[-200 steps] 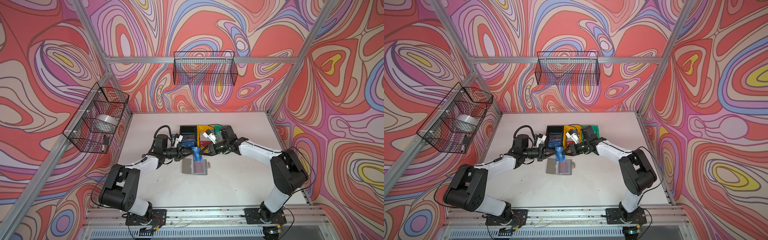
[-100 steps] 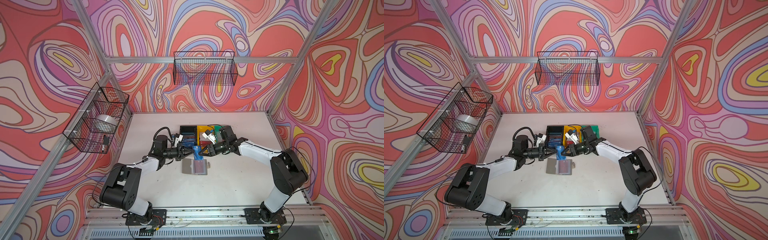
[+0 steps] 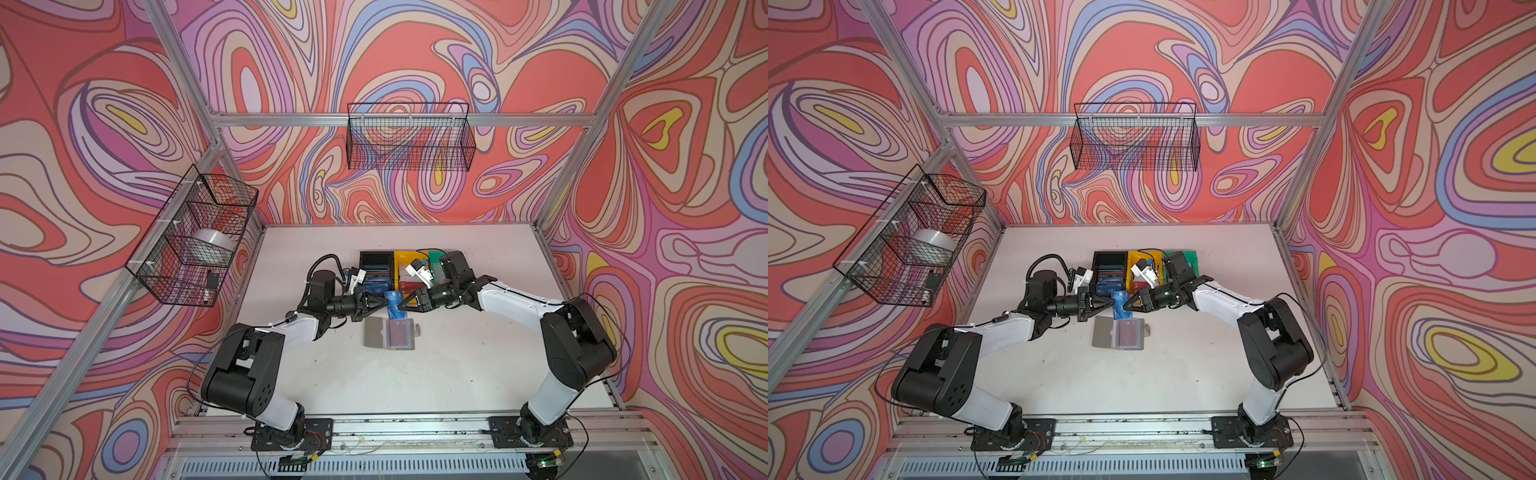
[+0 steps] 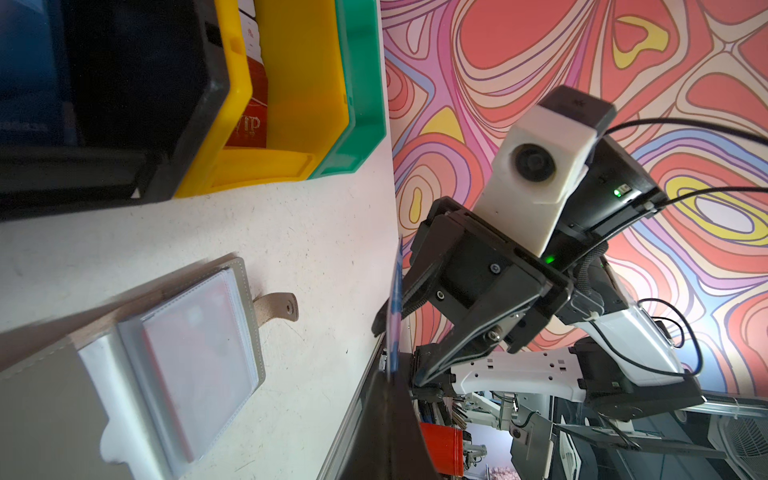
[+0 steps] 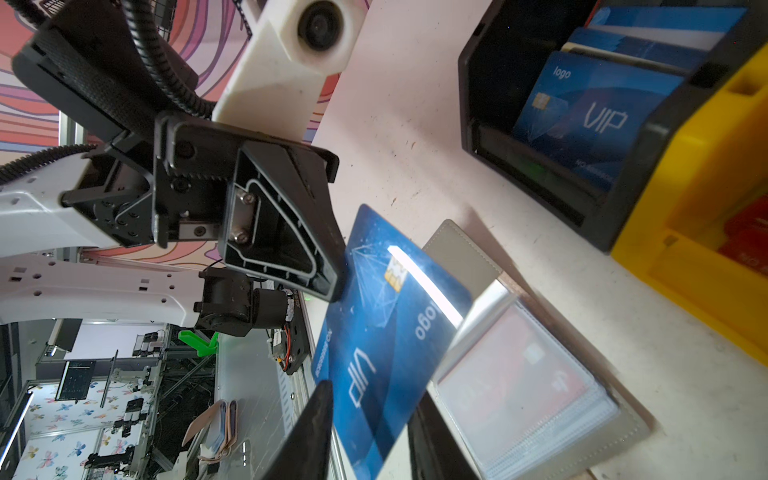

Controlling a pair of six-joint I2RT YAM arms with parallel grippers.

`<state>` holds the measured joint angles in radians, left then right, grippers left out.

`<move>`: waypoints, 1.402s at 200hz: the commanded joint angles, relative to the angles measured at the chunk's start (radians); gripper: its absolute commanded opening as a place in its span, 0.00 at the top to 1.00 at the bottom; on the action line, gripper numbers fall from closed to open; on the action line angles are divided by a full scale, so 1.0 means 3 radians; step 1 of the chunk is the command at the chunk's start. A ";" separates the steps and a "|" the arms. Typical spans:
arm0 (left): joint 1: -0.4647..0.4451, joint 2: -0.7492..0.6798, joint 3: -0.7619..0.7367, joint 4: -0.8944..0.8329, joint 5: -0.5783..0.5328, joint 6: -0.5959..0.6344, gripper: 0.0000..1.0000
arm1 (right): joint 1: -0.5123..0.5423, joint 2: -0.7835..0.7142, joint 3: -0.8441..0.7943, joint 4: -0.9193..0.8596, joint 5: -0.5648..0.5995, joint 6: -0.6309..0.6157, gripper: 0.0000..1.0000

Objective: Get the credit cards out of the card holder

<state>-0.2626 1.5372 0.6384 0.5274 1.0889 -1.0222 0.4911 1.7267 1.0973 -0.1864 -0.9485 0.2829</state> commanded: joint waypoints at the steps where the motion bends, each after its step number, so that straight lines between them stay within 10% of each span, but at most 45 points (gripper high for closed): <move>1: -0.0022 0.0020 0.0010 -0.0026 0.0037 0.0061 1.00 | -0.0011 0.0055 0.0031 0.0099 -0.0124 0.0002 0.71; 91: -0.0022 0.0001 0.0046 -0.0197 0.0044 0.0210 0.91 | -0.0010 0.0050 0.0104 0.0026 -0.0232 -0.0046 0.97; 166: 0.0126 -0.0079 0.0161 -0.0706 0.0039 0.0519 0.72 | -0.0010 -0.0034 0.0223 -0.0433 -0.0129 -0.0326 1.00; 280: 0.0172 -0.0246 0.0577 -0.1930 -0.0391 0.1233 0.66 | -0.0019 0.0576 0.2134 -0.2600 0.1366 -0.1621 1.00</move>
<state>-0.2211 1.4654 0.7727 0.0231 1.0008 -0.7013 0.4854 1.8244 1.6104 -0.7765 -0.7029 -0.0883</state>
